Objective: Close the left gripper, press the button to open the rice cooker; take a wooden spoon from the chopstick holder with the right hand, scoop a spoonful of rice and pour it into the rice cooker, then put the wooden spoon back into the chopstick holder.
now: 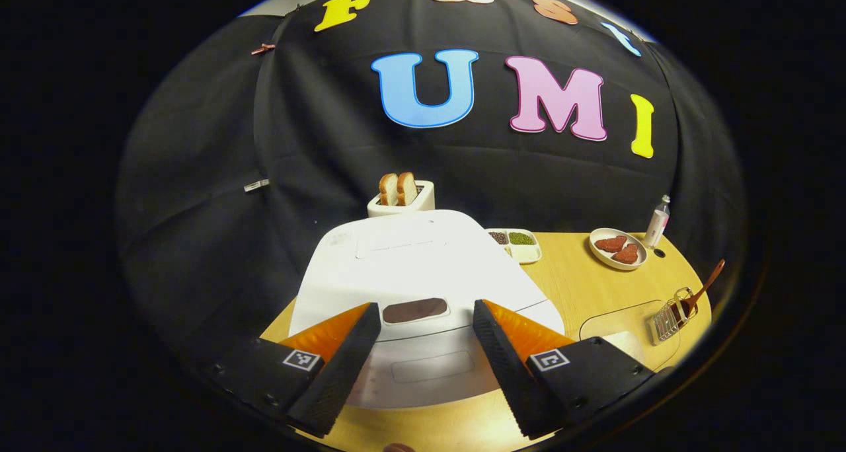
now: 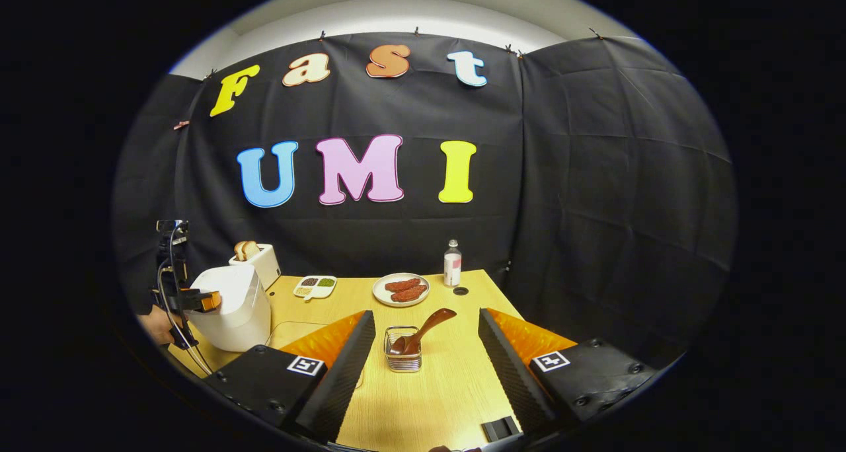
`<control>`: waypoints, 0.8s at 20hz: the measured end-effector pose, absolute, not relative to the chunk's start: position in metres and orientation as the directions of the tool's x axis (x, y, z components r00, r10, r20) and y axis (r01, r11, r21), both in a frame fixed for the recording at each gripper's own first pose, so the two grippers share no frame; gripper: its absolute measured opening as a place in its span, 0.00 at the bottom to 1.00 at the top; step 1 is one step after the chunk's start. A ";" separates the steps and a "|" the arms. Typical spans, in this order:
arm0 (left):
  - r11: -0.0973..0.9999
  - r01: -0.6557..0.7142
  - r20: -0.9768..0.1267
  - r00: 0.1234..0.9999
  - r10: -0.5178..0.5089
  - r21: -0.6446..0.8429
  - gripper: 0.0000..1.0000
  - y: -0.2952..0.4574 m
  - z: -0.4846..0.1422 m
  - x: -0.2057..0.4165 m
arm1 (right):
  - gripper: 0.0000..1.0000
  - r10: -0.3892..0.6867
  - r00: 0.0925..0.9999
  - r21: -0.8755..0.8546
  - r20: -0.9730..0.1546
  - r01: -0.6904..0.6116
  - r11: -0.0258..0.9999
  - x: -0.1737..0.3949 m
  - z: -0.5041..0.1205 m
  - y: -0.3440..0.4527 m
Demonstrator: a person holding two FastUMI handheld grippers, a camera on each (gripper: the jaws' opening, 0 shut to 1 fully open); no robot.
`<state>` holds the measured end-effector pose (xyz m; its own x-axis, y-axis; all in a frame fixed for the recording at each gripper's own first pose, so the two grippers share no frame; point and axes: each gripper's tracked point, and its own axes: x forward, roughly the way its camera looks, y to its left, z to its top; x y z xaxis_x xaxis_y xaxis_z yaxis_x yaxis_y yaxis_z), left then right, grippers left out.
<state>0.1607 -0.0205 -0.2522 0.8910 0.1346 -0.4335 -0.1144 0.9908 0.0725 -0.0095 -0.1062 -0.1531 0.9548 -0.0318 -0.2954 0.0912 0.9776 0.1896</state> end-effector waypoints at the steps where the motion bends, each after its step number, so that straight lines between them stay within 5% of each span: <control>1: 0.990 -0.120 -0.428 0.893 0.138 0.069 0.99 -0.018 -0.251 0.160 | 0.98 -0.032 0.956 0.190 -0.292 0.091 0.978 -0.009 -0.151 -0.107; 16: 0.994 -0.111 -0.226 0.968 0.107 -0.007 0.97 -0.005 -0.166 0.081 | 0.98 -0.019 0.964 0.194 -0.265 0.072 0.978 -0.009 -0.145 -0.105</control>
